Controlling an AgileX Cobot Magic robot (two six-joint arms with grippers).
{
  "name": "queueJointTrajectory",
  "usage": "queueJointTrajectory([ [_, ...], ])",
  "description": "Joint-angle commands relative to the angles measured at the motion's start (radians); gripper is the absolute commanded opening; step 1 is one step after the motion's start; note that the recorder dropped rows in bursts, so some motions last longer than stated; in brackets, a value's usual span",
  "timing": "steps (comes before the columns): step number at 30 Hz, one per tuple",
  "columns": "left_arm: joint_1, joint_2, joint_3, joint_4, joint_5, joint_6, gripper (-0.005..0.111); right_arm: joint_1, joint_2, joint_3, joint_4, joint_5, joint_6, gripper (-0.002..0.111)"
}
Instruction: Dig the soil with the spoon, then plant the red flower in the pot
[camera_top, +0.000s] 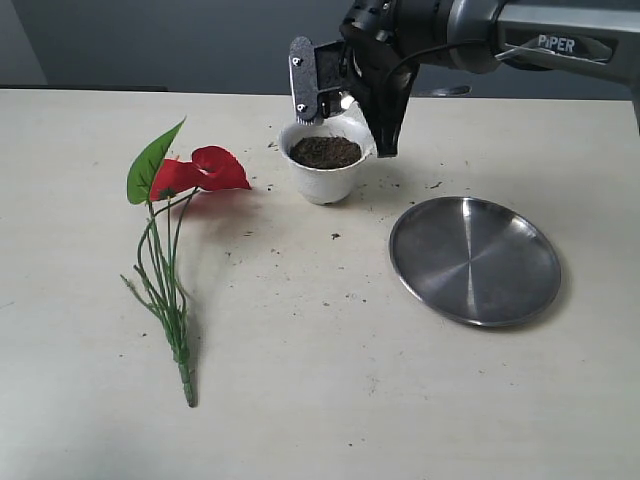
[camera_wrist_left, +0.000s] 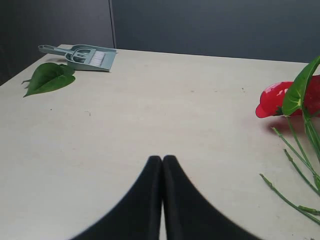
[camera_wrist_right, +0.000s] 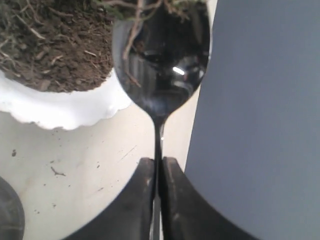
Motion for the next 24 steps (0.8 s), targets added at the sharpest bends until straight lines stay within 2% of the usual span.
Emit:
queueJointTrajectory([
  [1,-0.007,-0.004,0.005,-0.009,-0.007,0.000,0.000,-0.005,-0.002,-0.006,0.026,-0.005,-0.004,-0.001],
  [3,-0.007,-0.004,0.005,-0.009,-0.007,0.000,0.000,-0.005,-0.002,-0.006,0.033,-0.003,0.006,-0.001],
  [5,-0.007,-0.004,0.005,-0.009,-0.007,0.000,0.000,-0.005,-0.002,-0.006,0.081,-0.012,0.149,-0.001],
  [6,-0.007,-0.004,0.005,-0.009,-0.007,0.000,0.000,-0.005,-0.002,-0.006,0.097,-0.020,0.284,-0.001],
  [12,-0.007,-0.004,0.005,-0.009,-0.007,0.000,0.000,-0.014,-0.002,-0.006,0.099,-0.056,0.759,-0.001],
  [19,-0.007,-0.004,0.005,-0.009,-0.007,0.000,0.000,-0.042,-0.002,-0.055,0.266,-0.003,0.903,-0.001],
  [21,-0.007,-0.004,0.005,-0.009,-0.007,0.000,0.000,-0.066,-0.002,-0.091,0.377,0.010,0.903,-0.001],
  [24,-0.007,-0.004,0.005,-0.009,-0.007,0.000,0.000,-0.083,-0.002,-0.131,0.417,0.044,0.903,-0.001],
])
